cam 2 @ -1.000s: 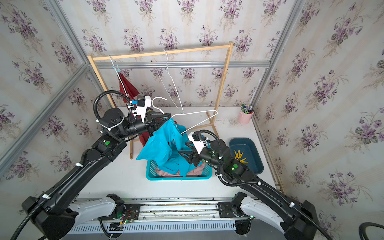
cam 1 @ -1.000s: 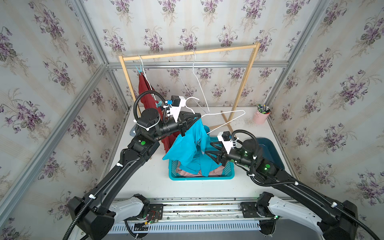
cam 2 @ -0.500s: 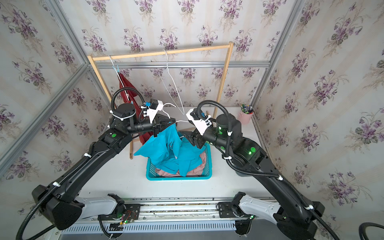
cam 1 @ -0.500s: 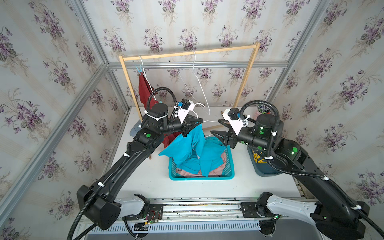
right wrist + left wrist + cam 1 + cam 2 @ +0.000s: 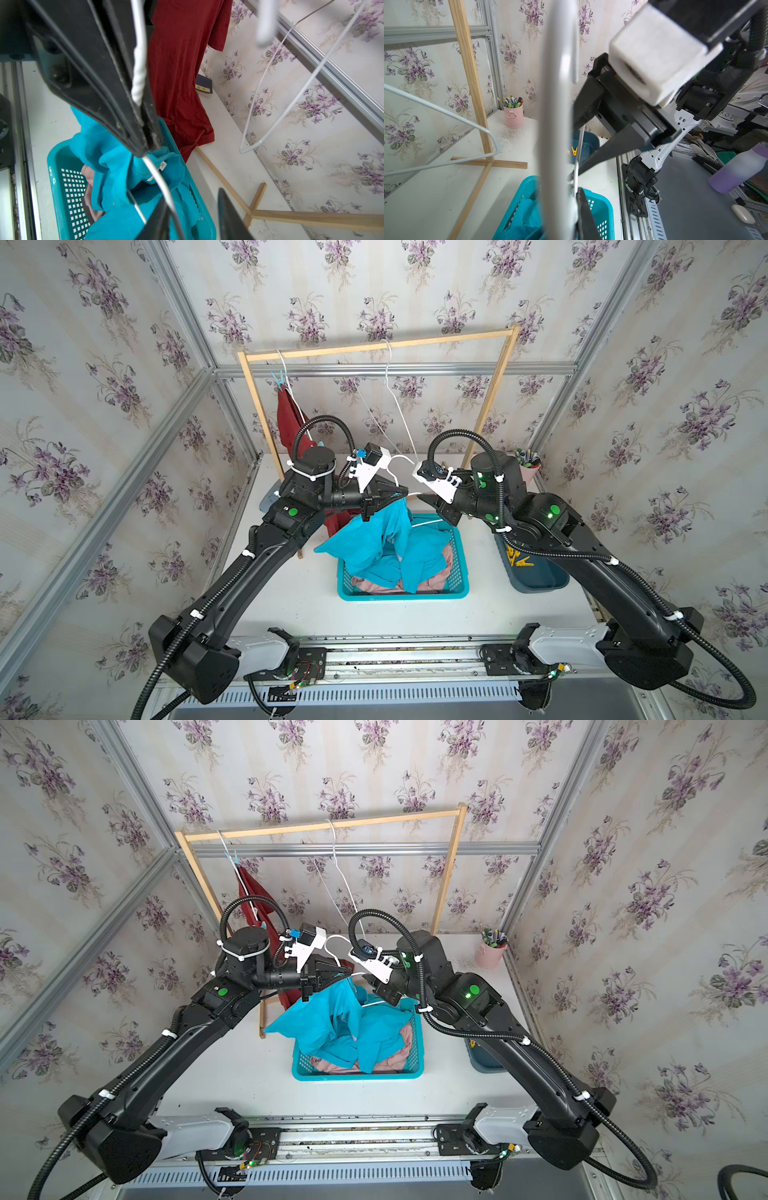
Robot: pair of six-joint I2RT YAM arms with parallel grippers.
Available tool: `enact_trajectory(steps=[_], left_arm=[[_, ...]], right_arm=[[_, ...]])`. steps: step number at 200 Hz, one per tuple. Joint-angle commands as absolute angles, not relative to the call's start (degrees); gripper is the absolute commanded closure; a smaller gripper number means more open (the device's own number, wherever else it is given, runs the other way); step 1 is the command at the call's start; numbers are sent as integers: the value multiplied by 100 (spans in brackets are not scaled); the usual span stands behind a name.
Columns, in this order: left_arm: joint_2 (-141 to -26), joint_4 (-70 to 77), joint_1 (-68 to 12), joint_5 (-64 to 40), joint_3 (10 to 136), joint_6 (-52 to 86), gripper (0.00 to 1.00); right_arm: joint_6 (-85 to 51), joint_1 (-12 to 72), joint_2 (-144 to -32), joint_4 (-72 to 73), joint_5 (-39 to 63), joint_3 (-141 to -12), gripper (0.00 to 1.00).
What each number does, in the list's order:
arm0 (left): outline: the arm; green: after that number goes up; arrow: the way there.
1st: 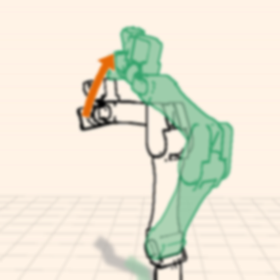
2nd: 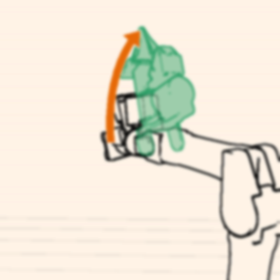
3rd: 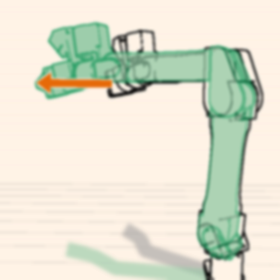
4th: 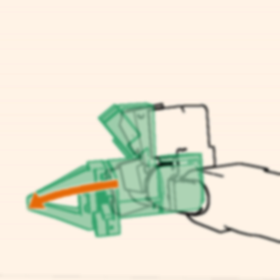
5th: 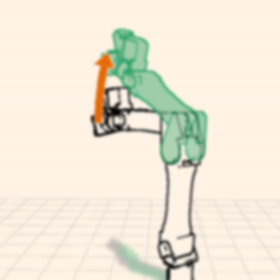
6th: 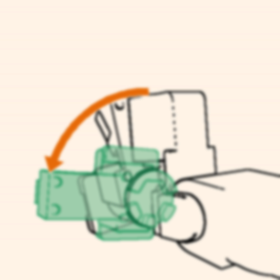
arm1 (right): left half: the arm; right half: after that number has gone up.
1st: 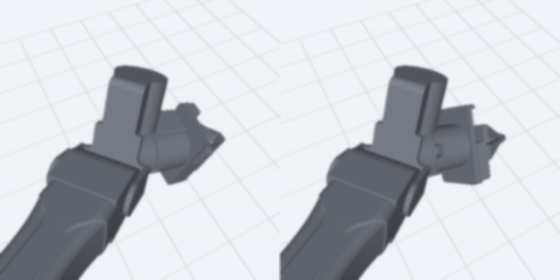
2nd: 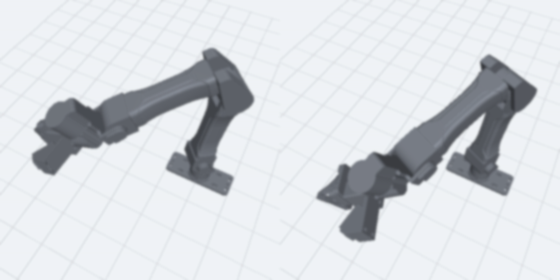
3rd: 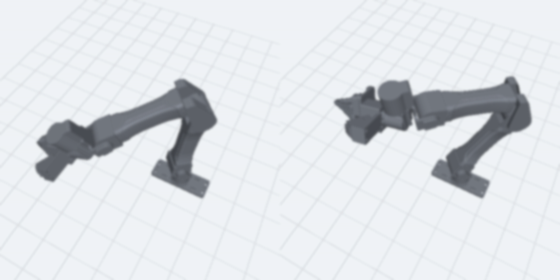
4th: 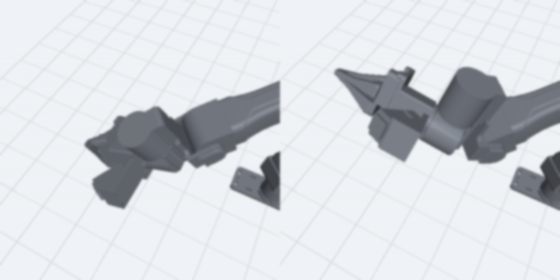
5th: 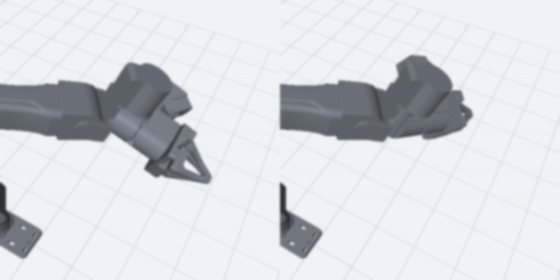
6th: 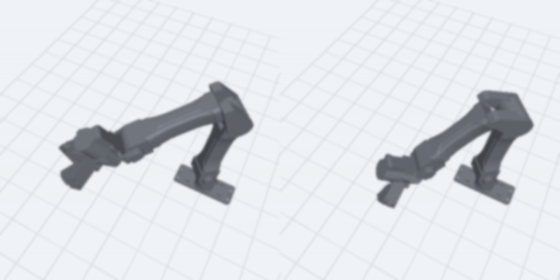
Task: Remove the clothespins securing t-shirts to the hanger
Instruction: Remove the T-shirt from the hanger.
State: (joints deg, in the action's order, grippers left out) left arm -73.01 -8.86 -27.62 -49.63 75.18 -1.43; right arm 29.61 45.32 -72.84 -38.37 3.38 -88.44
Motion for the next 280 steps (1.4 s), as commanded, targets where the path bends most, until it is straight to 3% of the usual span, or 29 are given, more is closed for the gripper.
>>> enact_trajectory(steps=[1,16,31,48,69,93,127,163,200,231,251,280], left_arm=[[-7316,-989,-2759,-5277,7512,-273,100],[-7386,-979,-2755,-5359,7565,-256,100],[-7458,-976,-2760,-5438,7628,-230,100],[-7554,-980,-2768,-5550,7705,-215,100],[-7667,-979,-2812,-5623,7808,-187,100],[-7790,-980,-2910,-5633,7917,-191,100],[-7935,-981,-3004,-5530,8018,-246,94],[-8014,-982,-3039,-5489,8025,-246,81],[-8041,-980,-3086,-5371,7981,-319,49],[-8052,-976,-3085,-5264,7989,-389,46],[-7943,-1059,-3053,-5121,8007,-556,39],[-7549,-2117,-2775,-4376,8171,-1392,38]], right_arm=[[3392,4519,-7152,-3433,234,-8560,94],[3463,4518,-7087,-3343,149,-8386,98],[3454,4518,-7021,-3222,54,-8233,76],[3463,4523,-6970,-3147,-63,-8133,73],[3502,4518,-6920,-3197,-263,-8110,79],[3614,4522,-6742,-3148,-522,-8008,100],[3902,4518,-6388,-2953,-647,-7771,100],[4099,4518,-6199,-3073,-562,-7706,100],[4014,4493,-5867,-2658,-481,-7074,100],[3862,4424,-5655,-2357,-440,-6356,100],[3738,4304,-5541,-2320,-361,-6106,100],[3636,4119,-5369,-2252,-184,-5887,100]])
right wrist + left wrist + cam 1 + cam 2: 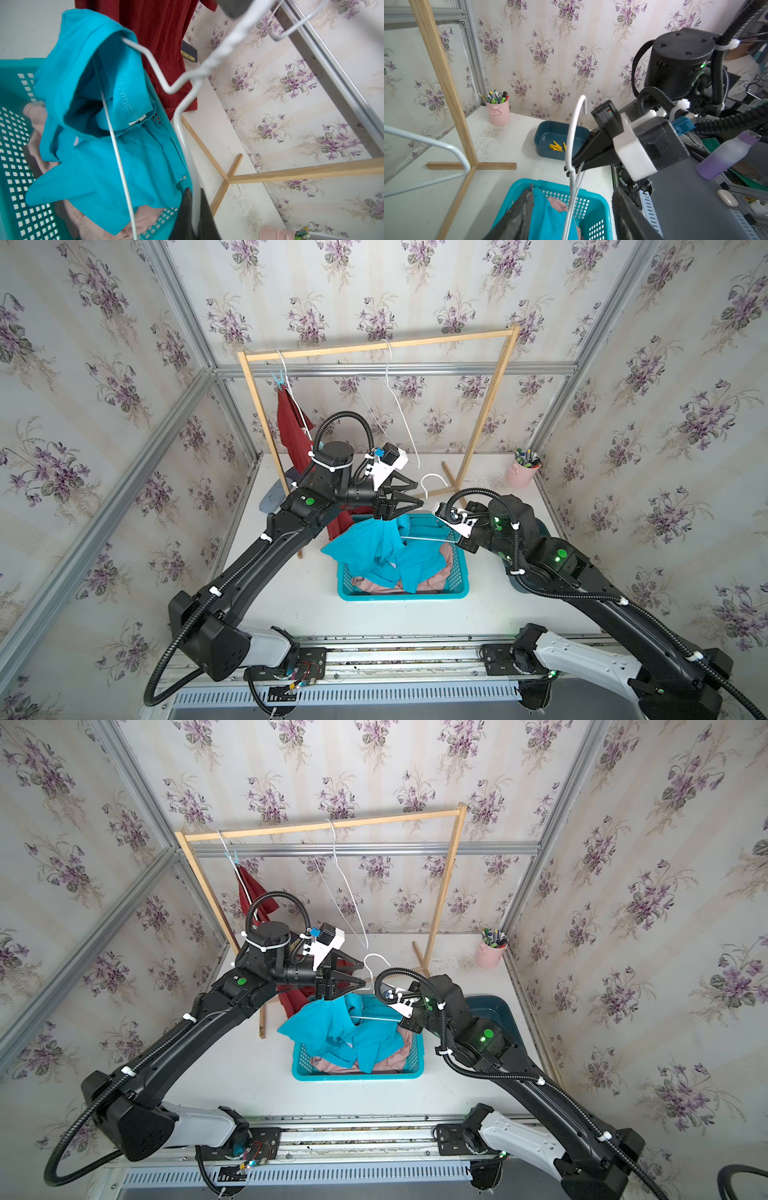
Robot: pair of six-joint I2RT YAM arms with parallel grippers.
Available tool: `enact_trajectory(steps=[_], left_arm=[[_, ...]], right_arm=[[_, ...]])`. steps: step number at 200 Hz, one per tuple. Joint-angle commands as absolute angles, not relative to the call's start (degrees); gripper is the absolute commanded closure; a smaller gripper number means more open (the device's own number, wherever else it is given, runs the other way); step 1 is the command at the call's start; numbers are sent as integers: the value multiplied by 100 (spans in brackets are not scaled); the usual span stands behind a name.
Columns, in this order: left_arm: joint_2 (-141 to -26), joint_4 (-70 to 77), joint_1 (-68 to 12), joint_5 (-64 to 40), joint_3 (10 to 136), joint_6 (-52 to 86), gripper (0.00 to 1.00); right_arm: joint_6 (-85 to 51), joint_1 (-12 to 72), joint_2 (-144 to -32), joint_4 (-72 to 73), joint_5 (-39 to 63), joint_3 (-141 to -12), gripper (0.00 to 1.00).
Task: Remove the clothespins securing t-shirts to the hanger
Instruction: Remove the T-shirt from the hanger.
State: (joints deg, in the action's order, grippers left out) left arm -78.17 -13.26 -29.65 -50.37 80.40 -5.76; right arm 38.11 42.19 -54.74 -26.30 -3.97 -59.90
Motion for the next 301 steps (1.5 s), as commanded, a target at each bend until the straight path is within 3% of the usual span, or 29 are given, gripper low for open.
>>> enact_trajectory(steps=[1,32,59,138,154,167,188,222,262,301], left_arm=[[-7523,-2174,-2763,-4328,8172,-1421,38],[-6582,-3382,-2475,-2879,7396,-2252,38],[-5906,-3664,-2443,-2654,6589,-2477,37],[-6823,-4289,-2456,-2308,6715,-2871,36],[-6881,-4307,-2452,-2492,6698,-2912,44],[-6897,-4307,-2452,-2826,6696,-2869,63],[-6895,-4307,-2445,-3159,6757,-2650,77],[-6848,-4302,-2452,-3315,6883,-2438,78],[-6858,-4256,-2452,-3445,7097,-2293,90],[-6937,-4201,-2452,-3460,7289,-2206,86]], right_arm=[[3633,4116,-5361,-2256,-180,-5879,100],[3586,4026,-5363,-2218,-149,-5664,100],[3586,3973,-5360,-2153,-93,-5542,100],[3555,3964,-4963,-2393,-95,-5544,100],[3577,3966,-4924,-2455,-204,-5602,100],[3586,3965,-4904,-2495,-338,-5662,100],[3645,3968,-4878,-2585,-588,-5781,100],[3743,3964,-4724,-2748,-1161,-5993,100],[3873,3963,-4480,-3005,-1739,-6206,100],[3968,3964,-4392,-2991,-2730,-6103,100]])
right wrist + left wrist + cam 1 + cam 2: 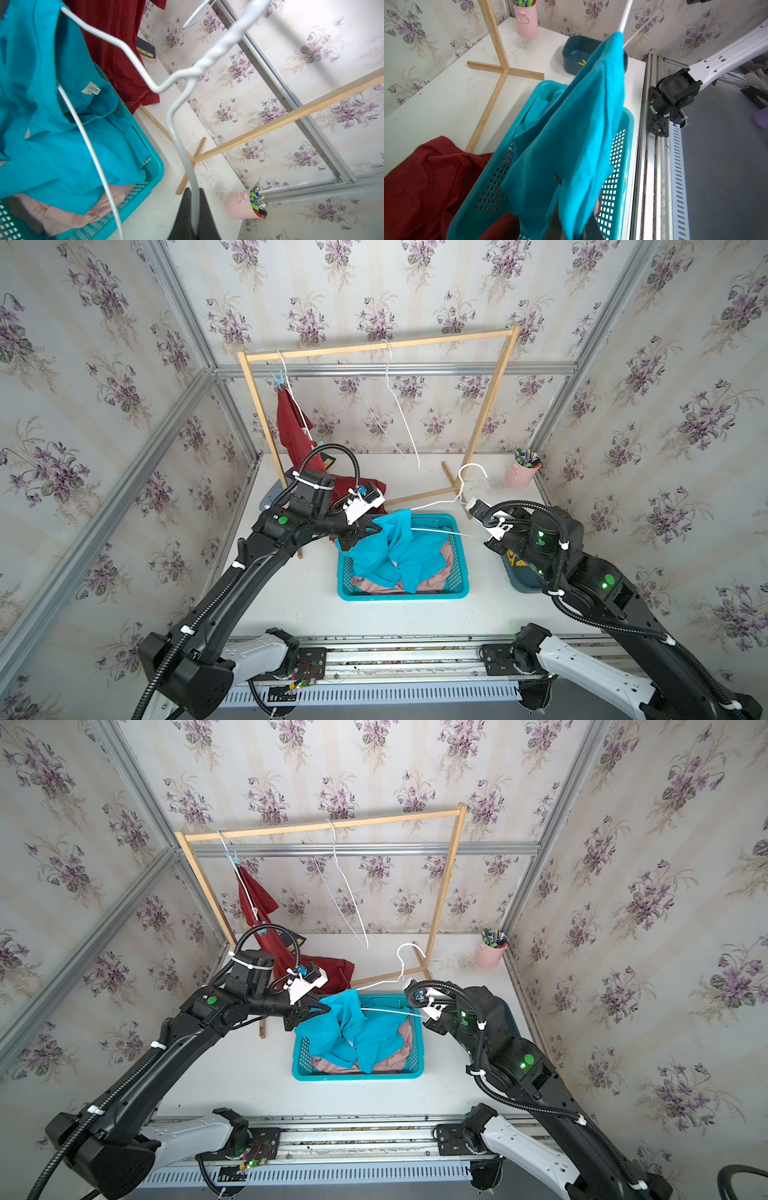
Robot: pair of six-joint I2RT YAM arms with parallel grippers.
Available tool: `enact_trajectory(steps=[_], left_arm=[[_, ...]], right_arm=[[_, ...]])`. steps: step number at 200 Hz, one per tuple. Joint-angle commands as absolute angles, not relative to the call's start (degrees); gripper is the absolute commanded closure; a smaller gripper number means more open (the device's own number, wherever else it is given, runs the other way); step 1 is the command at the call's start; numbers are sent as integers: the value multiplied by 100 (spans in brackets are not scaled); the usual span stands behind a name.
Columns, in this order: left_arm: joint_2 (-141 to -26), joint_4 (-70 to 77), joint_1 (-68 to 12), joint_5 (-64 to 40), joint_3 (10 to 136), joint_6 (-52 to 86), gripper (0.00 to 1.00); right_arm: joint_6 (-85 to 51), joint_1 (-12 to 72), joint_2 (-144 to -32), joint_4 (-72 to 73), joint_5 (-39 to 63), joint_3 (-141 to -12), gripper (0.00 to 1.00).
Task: Remove the clothespins securing t-shirts to the hanger
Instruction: Remove the T-shirt from the hanger.
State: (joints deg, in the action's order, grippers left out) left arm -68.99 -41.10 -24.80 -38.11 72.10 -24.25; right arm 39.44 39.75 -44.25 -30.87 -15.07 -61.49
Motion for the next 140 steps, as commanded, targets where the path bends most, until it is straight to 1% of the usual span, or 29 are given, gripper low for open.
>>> enact_trajectory(steps=[1,18,32,50,66,81,107,140], left_arm=[[-6940,-4201,-2452,-3457,7287,-2211,86],[-6987,-4181,-2452,-3405,7279,-2202,80],[-7063,-4095,-2451,-3486,7219,-2096,70],[-7198,-3931,-2469,-3743,7088,-1926,69],[-7226,-3672,-2523,-3777,6897,-1772,70],[-7237,-3412,-2615,-3756,6715,-1668,71],[-7387,-3207,-2845,-3492,6626,-1580,70],[-7775,-2875,-3441,-3141,6450,-1476,68]], right_arm=[[3975,3964,-4393,-2989,-2776,-6097,100],[4042,3964,-4438,-3031,-3191,-6051,100],[4026,3964,-4398,-3068,-3204,-6047,100],[4024,3963,-4223,-3126,-2883,-6053,100],[3999,3964,-4036,-3124,-2656,-6033,100],[3966,3964,-3969,-3142,-2781,-6038,100],[3963,3964,-3995,-3219,-3029,-6097,100],[4008,3964,-3874,-2977,-3110,-6012,100]])
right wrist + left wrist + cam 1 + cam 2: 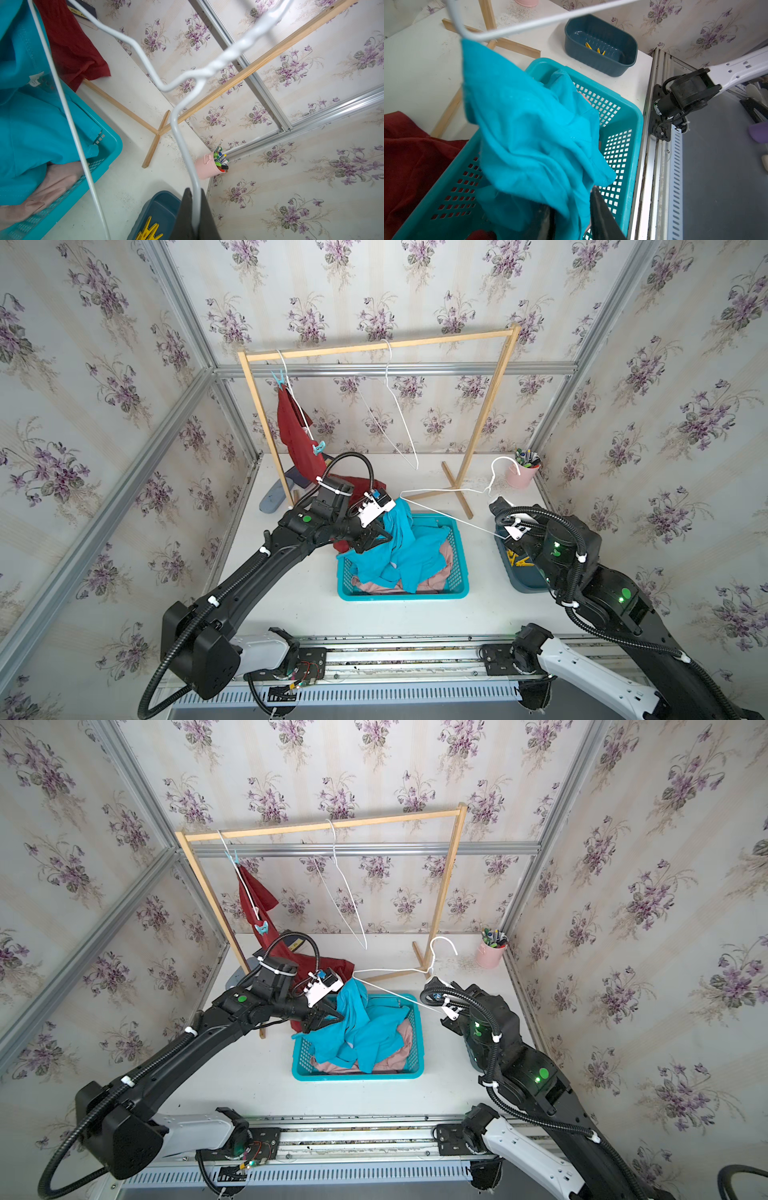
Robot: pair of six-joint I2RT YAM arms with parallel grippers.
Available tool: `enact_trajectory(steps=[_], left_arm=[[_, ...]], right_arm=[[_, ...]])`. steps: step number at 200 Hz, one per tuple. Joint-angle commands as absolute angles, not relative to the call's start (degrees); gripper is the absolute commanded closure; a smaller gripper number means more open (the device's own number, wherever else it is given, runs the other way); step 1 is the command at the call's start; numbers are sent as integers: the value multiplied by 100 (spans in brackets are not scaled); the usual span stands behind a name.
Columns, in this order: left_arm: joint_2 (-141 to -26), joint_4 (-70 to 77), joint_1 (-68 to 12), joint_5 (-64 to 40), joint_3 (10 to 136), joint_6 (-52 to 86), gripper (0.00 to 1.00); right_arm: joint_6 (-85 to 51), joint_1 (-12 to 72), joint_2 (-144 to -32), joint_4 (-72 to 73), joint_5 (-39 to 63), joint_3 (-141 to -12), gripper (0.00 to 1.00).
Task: Remove the clothespins securing t-shirts to the hanger
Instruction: Remove the T-shirt from the hanger, then place the T-shirt in the basket, then place the hanger on the clothes rail.
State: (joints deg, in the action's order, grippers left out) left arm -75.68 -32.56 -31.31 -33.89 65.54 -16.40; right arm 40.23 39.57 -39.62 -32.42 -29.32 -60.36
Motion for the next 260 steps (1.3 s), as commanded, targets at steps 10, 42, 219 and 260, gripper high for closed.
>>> enact_trajectory(steps=[10,42,219,260], left_arm=[[-7896,-2727,-3623,-3042,6373,-1383,68],[-8297,-1980,-3838,-2827,5823,-1124,68],[-5287,-3719,-3873,-2514,7343,-1651,38],[-6326,-4810,-3841,-3347,8717,-1548,44]], right_arm=[[4015,3964,-3829,-2891,-3140,-5997,100],[4024,3964,-3771,-2778,-3139,-6005,100],[3873,3964,-4082,-3228,-655,-6280,100],[3806,3964,-4386,-3182,523,-6497,100]])
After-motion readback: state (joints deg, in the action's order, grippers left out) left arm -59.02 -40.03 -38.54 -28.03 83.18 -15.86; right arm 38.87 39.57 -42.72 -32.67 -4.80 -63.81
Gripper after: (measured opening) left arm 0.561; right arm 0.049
